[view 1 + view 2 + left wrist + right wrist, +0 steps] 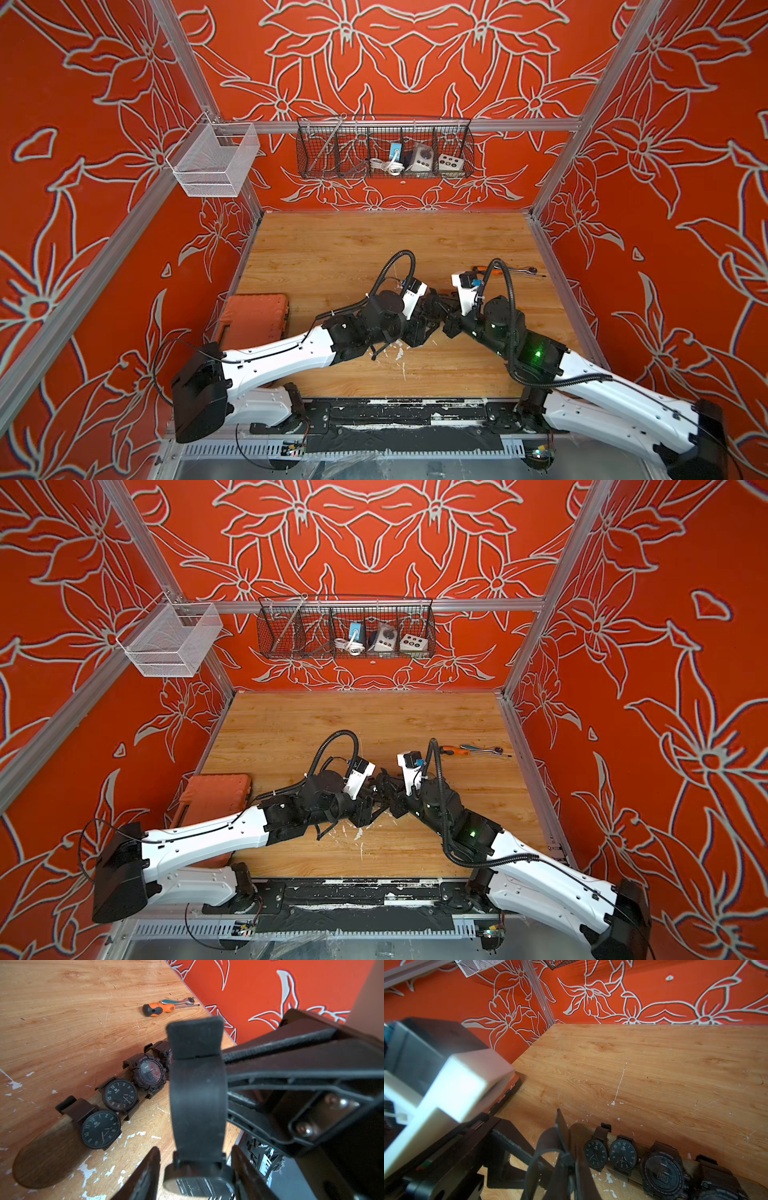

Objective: Place watch on stand
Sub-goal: Pick up the watch at the center of the board.

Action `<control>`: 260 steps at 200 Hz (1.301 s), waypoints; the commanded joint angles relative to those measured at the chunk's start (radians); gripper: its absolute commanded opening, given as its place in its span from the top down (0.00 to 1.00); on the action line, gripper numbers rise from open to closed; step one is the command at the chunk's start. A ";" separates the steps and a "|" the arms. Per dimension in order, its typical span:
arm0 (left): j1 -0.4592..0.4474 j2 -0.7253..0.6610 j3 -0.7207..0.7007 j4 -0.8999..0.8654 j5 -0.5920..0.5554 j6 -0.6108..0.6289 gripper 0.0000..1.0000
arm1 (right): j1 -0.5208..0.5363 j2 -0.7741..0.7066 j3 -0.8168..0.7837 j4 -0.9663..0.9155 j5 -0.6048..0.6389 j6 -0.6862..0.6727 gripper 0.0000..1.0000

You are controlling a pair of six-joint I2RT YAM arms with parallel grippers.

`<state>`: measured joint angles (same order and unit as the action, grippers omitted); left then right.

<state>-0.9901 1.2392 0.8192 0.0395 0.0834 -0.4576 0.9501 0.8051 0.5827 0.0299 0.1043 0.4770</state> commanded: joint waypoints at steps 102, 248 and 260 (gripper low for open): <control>-0.007 -0.047 -0.006 0.031 -0.019 -0.003 0.69 | 0.012 0.009 0.020 0.026 0.025 -0.011 1.00; 0.238 -0.108 0.148 -0.575 -0.154 0.020 0.72 | -0.053 -0.124 0.183 -0.493 0.287 -0.097 0.28; 0.271 -0.093 0.167 -0.626 -0.161 0.023 0.72 | -0.096 -0.099 0.200 -0.533 0.276 -0.078 0.25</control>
<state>-0.7700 1.1389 0.9451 -0.4133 -0.0471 -0.4465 0.9115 0.6746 0.7418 -0.3660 0.3252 0.3885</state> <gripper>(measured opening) 0.372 0.728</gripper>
